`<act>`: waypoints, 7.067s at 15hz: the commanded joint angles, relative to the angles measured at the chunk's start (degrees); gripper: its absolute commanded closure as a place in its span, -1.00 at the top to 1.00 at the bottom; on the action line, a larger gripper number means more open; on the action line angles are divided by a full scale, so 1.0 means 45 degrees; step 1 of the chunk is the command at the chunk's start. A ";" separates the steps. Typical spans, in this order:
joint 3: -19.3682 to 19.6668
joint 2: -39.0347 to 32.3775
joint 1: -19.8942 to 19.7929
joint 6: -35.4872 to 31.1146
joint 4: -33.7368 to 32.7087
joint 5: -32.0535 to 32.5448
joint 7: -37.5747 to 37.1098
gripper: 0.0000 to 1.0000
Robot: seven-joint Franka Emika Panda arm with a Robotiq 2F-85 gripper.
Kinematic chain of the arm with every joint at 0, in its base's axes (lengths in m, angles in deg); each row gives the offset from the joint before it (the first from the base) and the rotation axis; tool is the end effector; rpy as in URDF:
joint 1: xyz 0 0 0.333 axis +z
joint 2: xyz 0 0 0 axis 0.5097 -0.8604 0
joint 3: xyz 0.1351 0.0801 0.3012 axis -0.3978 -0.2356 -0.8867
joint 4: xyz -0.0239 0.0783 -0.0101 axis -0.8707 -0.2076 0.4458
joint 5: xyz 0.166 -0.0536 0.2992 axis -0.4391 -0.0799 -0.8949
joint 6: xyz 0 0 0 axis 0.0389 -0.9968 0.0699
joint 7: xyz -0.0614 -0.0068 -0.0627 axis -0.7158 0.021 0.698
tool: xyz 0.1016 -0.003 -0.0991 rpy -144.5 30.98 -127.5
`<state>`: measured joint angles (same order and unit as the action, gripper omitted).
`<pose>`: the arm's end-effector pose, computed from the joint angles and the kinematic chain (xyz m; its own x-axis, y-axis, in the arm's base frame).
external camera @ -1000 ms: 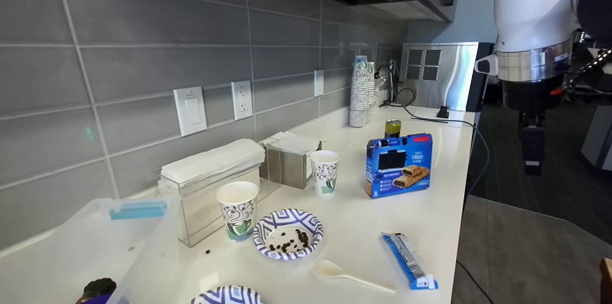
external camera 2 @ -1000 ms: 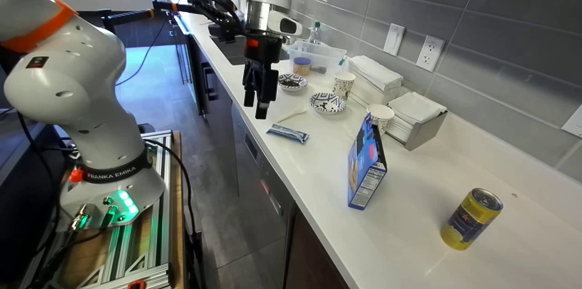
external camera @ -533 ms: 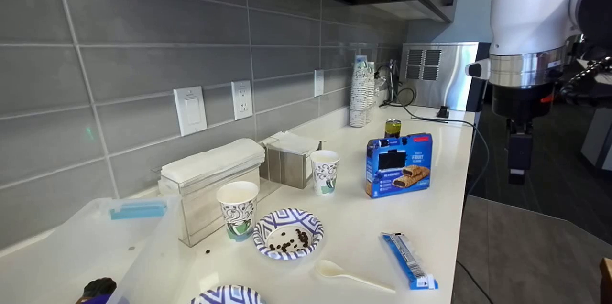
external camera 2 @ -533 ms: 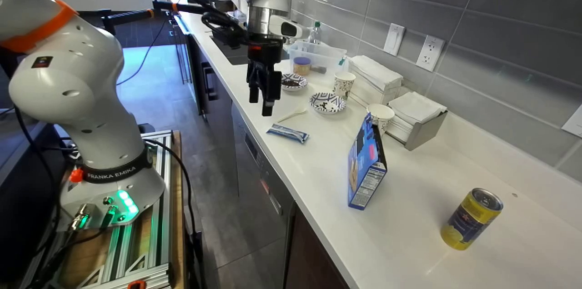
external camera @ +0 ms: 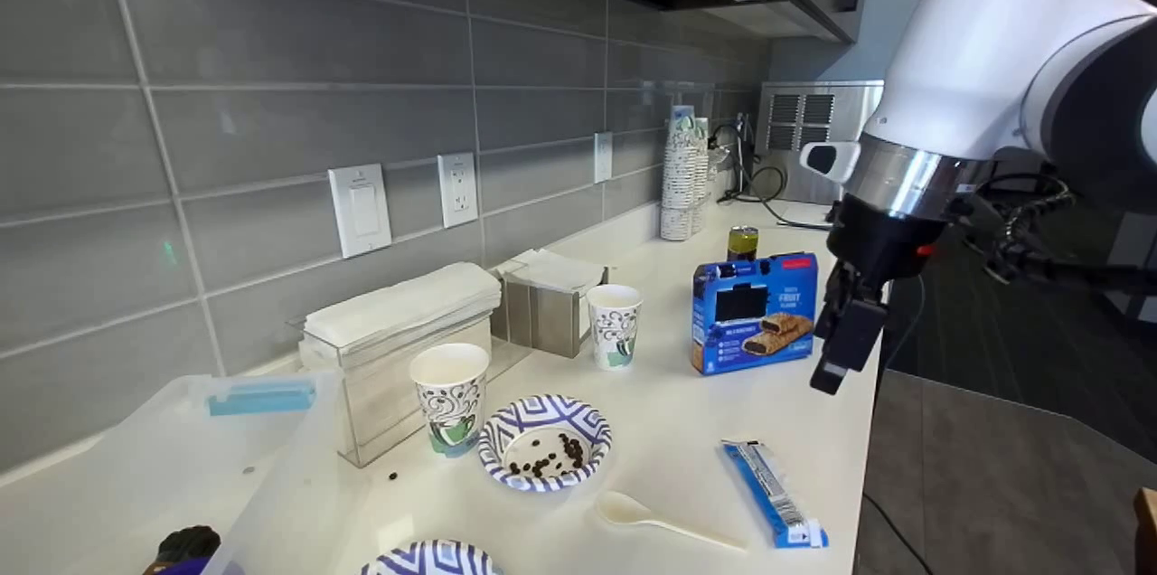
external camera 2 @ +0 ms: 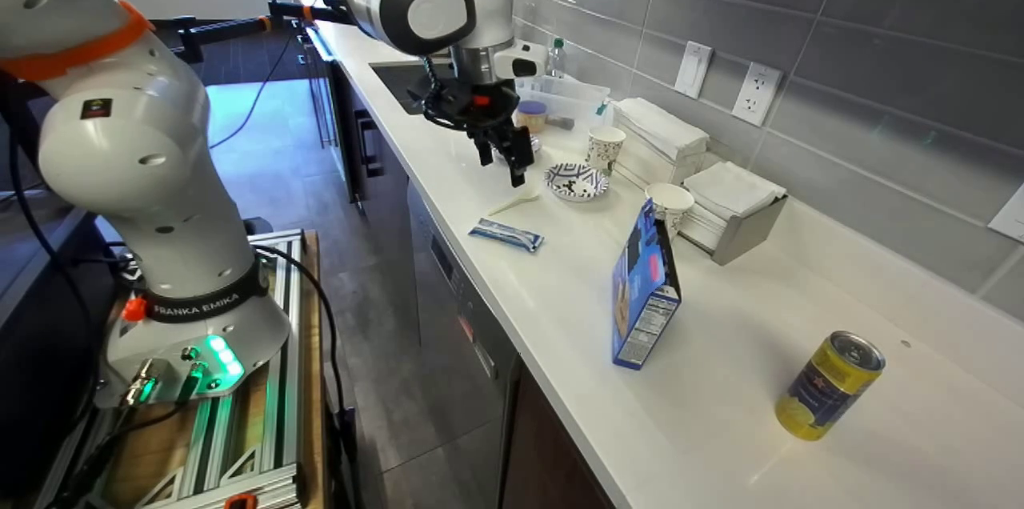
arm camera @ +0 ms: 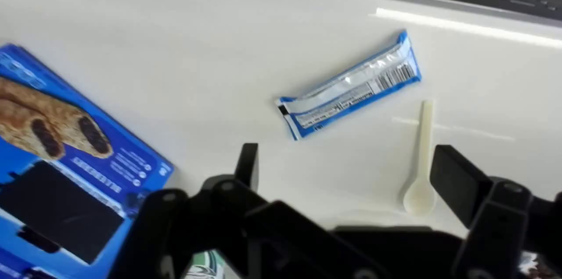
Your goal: Take one scoop from the bowl on the left and empty into the bowl on the right
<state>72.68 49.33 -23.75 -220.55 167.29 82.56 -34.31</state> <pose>0.3551 0.0551 0.3735 0.9360 0.2839 0.2082 0.2730 -0.9587 0.0800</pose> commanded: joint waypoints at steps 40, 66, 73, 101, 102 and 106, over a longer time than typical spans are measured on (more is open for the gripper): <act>-0.1509 -0.9742 0.1014 -1.3419 -0.1279 -0.0869 -0.0506 0.09; -0.4047 -0.5253 0.0884 -0.3485 -0.3484 -0.4968 0.4419 -0.93; -0.3777 -0.5131 0.1157 -0.3400 -0.3785 -0.5313 0.4860 -0.93; -0.3834 -1.2932 0.0704 0.3218 -1.2648 -0.8878 0.5617 -0.93; -0.3885 -1.3073 0.0657 0.3426 -1.2875 -0.8809 0.5266 -0.93; -0.3951 -1.3625 0.0580 0.4211 -1.3732 -0.8709 0.4038 -0.93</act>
<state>54.87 -8.92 -21.09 -205.03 109.76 41.82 -11.53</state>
